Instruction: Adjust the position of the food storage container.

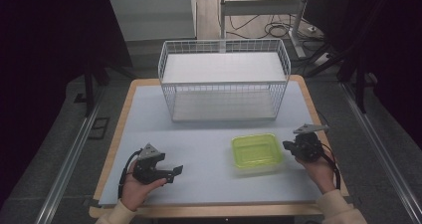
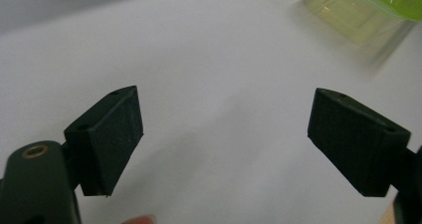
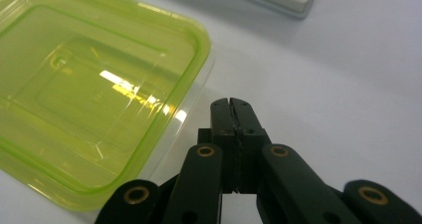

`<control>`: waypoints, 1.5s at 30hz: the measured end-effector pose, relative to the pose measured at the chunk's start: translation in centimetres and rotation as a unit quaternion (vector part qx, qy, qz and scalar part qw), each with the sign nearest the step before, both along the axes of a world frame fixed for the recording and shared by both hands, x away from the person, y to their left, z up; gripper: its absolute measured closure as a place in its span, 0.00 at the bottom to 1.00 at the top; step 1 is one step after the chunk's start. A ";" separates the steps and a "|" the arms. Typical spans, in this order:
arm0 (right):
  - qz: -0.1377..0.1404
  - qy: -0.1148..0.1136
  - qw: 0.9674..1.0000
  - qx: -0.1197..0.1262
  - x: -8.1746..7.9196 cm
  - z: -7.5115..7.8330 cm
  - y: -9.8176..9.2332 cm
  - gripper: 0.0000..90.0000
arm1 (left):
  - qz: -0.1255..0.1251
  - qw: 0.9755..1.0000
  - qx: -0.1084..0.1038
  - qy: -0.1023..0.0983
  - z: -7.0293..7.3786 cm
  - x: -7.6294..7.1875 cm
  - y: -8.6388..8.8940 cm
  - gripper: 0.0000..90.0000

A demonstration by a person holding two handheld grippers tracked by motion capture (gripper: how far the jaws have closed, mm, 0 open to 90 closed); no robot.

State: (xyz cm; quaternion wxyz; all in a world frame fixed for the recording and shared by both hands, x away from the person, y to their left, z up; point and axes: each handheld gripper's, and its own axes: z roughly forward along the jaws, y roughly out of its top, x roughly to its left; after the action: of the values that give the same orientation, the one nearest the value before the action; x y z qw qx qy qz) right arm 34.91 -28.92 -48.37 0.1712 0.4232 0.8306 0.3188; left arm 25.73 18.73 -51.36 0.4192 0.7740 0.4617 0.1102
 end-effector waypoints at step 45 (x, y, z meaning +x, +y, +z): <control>0.096 -0.005 0.994 -0.046 -1.9 -1.0 9.1 1.00 | -0.002 1.000 0.011 0.007 -0.5 0.1 -0.2 0.16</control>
State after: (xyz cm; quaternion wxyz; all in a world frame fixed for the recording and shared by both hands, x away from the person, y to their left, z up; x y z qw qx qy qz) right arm 32.99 -19.85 -49.33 0.1632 0.3314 0.8806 0.2969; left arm 25.87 18.57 -51.85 0.4077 0.7802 0.4618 0.1089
